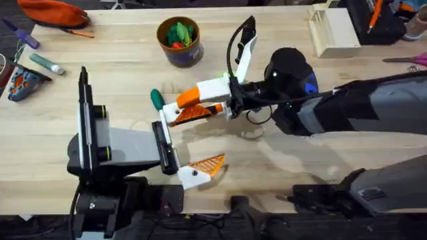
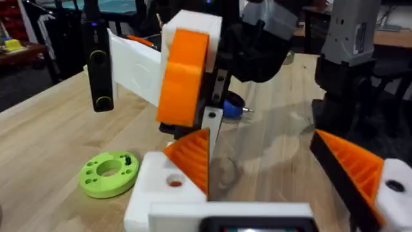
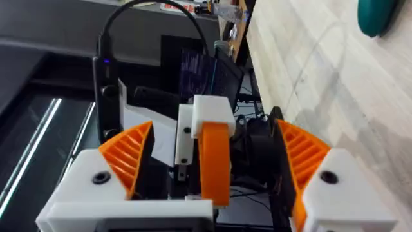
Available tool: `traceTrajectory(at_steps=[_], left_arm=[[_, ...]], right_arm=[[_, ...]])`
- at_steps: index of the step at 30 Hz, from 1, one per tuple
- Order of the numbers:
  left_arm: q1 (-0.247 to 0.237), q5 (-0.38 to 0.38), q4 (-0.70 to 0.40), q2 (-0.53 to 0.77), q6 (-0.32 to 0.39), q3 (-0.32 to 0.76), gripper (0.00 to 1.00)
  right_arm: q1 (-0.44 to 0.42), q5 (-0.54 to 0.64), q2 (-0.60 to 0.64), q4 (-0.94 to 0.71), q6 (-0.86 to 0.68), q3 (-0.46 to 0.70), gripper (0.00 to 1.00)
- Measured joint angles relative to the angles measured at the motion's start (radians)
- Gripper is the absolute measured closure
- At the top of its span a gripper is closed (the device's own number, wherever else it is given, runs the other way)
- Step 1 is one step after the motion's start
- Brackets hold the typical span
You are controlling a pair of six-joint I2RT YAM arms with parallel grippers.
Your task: Pick up the gripper from the table and insert it into the empty holder that is missing its gripper. Then pick up a screw, insert it into the mounting hole, and use the screwdriver to tighten it. Finally, clean up the table by picking up the vegetable and placing it into the bucket.
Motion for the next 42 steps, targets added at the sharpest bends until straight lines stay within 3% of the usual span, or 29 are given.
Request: traceTrajectory(at_steps=[12,24,28,31,36,38,42], left_arm=[[0.000,0.008,-0.002,0.000,0.000,0.000,0.015],[0.000,0.011,-0.003,0.000,0.000,0.000,0.015],[0.000,0.011,-0.003,0.000,0.000,0.000,0.014],[0.000,0.011,-0.003,0.000,0.000,0.000,0.015],[0.000,0.011,-0.003,0.000,0.000,0.000,0.016],[0.000,0.011,-0.003,0.000,0.000,0.000,0.015],[0.000,0.011,-0.003,0.000,0.000,0.000,0.015]], right_arm=[[-0.009,0.014,-0.014,-0.029,-0.032,0.000,0.011],[-0.199,-0.019,-0.232,-0.477,-0.256,0.000,0.009],[-0.287,-0.025,-0.331,-0.739,-0.377,0.007,0.009],[-0.352,-0.028,-0.373,-1.035,-0.511,0.062,0.009],[-0.423,0.043,-0.379,-1.642,-0.832,0.297,0.009],[-0.429,0.134,-0.375,-1.863,-0.959,0.423,0.009],[-0.414,0.349,-0.345,-2.131,-1.138,0.655,0.009]])
